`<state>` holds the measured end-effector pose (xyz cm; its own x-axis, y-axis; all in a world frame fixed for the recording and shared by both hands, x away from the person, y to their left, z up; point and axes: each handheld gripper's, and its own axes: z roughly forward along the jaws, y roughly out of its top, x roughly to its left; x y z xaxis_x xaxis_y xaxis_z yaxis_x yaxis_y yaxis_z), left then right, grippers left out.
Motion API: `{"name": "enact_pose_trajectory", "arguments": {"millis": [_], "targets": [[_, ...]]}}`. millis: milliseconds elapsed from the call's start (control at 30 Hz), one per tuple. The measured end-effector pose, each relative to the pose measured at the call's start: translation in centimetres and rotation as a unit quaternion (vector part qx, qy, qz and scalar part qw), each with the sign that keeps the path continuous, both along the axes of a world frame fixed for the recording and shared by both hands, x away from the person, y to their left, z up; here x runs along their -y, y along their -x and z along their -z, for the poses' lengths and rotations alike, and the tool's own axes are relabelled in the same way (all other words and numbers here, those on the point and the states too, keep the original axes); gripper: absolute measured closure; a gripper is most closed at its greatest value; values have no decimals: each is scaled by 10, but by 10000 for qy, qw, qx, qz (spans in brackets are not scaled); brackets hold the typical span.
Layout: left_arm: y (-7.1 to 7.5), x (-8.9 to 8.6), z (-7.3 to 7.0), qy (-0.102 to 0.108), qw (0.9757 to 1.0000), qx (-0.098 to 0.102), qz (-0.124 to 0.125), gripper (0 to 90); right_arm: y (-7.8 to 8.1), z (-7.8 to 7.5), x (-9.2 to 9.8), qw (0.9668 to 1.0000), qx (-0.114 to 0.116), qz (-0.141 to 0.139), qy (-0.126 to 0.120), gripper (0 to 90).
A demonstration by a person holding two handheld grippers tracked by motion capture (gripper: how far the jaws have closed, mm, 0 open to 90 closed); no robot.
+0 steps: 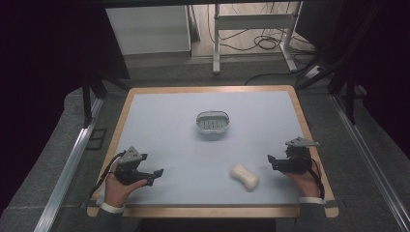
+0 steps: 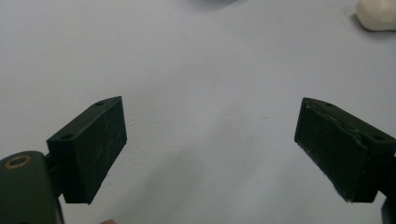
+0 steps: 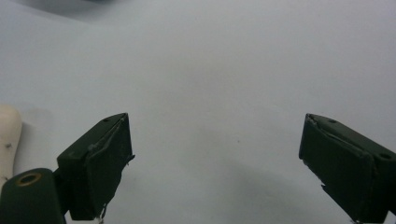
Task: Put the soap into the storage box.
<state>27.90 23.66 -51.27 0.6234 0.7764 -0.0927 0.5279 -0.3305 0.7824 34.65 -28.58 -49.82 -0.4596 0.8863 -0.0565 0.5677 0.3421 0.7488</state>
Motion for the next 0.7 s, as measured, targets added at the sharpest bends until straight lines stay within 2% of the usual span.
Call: {"name": "enact_pose_trajectory", "arguments": {"millis": [333, 533, 600, 700], "targets": [[0, 0, 0, 21, 10000, -4, -4, 97, 0, -1, 1, 10000, -25, 52, -23, 98], [4, -4, -6, 164, 9999, -10, -46, 95, 1, -3, -4, 9999, -101, -10, -122, 110], [4, -5, -6, 165, 9999, -11, -39, 95, 3, -6, -8, 9998, -182, -112, 34, 129], [4, -4, -5, 185, 9998, -33, 17, 95, 6, -10, -8, 9997, -170, -139, 43, 142]]}}
